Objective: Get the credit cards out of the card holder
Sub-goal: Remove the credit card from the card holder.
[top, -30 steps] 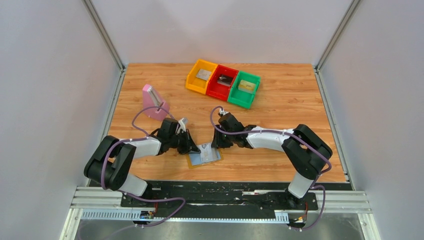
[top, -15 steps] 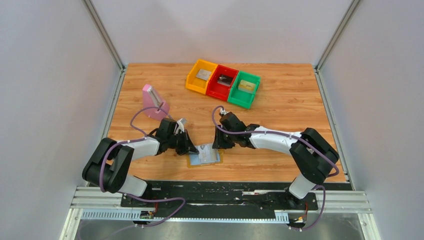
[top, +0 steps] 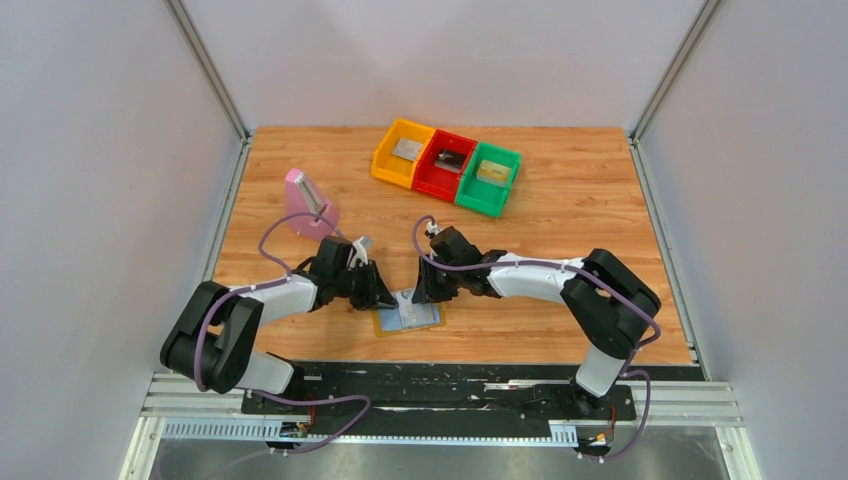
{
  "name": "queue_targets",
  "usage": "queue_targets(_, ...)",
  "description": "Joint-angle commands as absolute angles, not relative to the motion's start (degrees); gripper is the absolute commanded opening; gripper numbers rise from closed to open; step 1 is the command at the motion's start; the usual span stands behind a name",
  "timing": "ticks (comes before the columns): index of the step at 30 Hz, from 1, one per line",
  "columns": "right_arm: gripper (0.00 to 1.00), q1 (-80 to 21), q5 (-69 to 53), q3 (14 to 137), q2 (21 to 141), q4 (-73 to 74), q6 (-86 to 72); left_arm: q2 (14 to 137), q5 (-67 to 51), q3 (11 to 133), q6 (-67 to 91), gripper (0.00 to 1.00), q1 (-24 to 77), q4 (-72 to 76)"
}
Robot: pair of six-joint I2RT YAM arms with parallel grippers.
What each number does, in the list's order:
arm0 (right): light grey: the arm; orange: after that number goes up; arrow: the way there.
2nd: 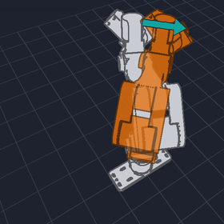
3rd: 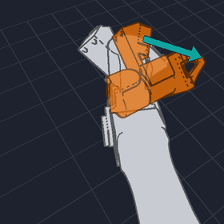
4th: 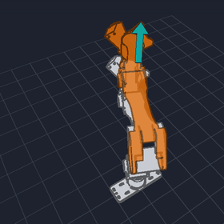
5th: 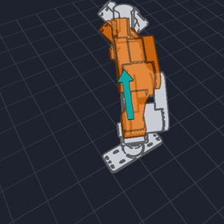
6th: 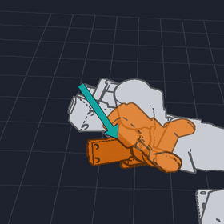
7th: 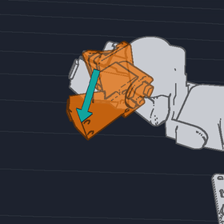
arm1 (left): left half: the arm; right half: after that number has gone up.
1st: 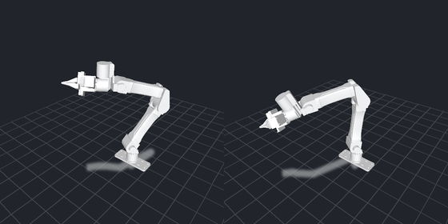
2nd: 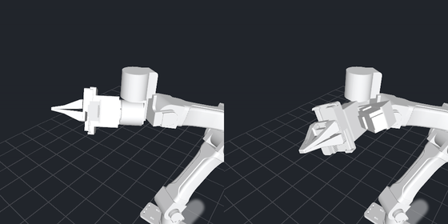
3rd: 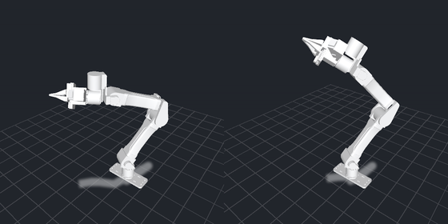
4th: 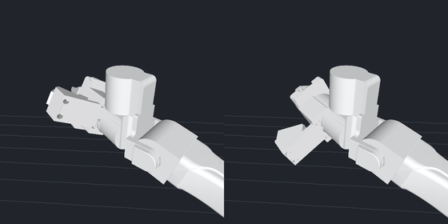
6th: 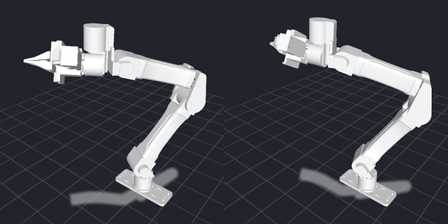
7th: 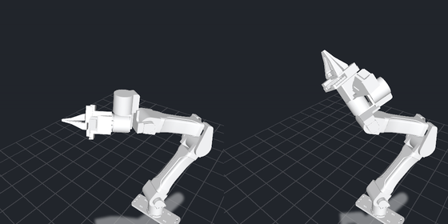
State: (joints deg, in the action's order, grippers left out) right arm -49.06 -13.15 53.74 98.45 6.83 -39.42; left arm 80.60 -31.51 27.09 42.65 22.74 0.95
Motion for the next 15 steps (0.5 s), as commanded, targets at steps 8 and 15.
queue_targets(8,0.22,-49.2,-12.2,52.2,102.6,3.0,-42.2,79.3,-31.4,25.0,44.1,0.37,22.4,5.6)
queue_targets(15,0.21,-49.2,-11.7,50.9,102.1,2.8,-42.8,79.3,-30.1,23.3,46.2,0.40,22.5,7.2)
